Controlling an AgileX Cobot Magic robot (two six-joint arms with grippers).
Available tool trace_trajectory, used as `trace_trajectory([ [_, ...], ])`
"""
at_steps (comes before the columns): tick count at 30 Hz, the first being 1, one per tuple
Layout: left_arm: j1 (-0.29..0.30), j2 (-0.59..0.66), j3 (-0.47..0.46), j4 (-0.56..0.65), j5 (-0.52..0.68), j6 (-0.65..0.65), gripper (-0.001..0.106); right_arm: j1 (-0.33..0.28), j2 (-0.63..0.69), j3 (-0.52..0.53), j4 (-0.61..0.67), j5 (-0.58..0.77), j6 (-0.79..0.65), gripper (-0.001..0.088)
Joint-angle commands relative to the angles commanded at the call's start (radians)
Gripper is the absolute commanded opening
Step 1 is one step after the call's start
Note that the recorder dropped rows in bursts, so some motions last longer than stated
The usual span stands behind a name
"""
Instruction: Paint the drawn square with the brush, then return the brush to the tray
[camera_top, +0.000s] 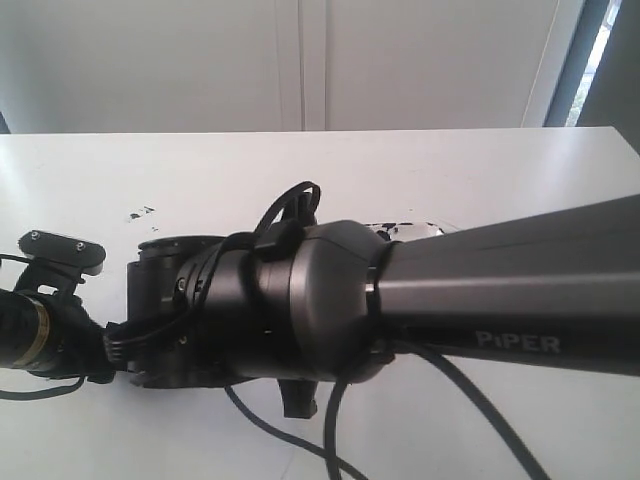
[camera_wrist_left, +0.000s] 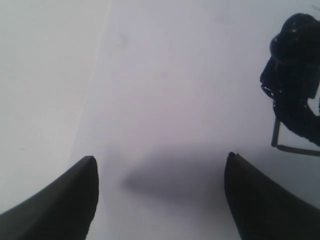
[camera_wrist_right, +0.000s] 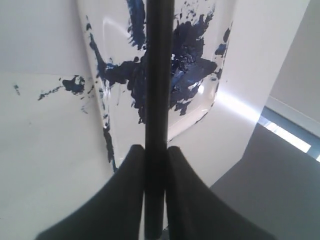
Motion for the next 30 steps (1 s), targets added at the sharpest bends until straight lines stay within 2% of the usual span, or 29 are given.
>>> trace_trajectory([
  [3, 0.000, 0.000, 0.000, 0.000, 0.000, 0.000, 0.075, 0.000, 0.000, 0.000, -0.041, 0.000, -0.041, 0.0000],
  [6, 0.000, 0.000, 0.000, 0.000, 0.002, 0.000, 0.075, 0.000, 0.000, 0.025, -0.133, 0.000, -0.099, 0.0000],
  [9, 0.000, 0.000, 0.000, 0.000, 0.002, 0.000, 0.075, 0.000, 0.000, 0.103, -0.187, 0.000, -0.118, 0.0000],
  [13, 0.000, 0.000, 0.000, 0.000, 0.002, 0.000, 0.075, 0.000, 0.000, 0.161, -0.246, 0.000, -0.073, 0.0000],
  [16, 0.000, 0.000, 0.000, 0.000, 0.002, 0.000, 0.075, 0.000, 0.000, 0.160, -0.315, 0.000, -0.031, 0.0000],
  [25, 0.000, 0.000, 0.000, 0.000, 0.002, 0.000, 0.075, 0.000, 0.052, 0.160, -0.374, 0.000, -0.024, 0.0000],
  [30, 0.000, 0.000, 0.000, 0.000, 0.002, 0.000, 0.075, 0.000, 0.084, 0.160, -0.441, 0.000, 0.058, 0.0000],
])
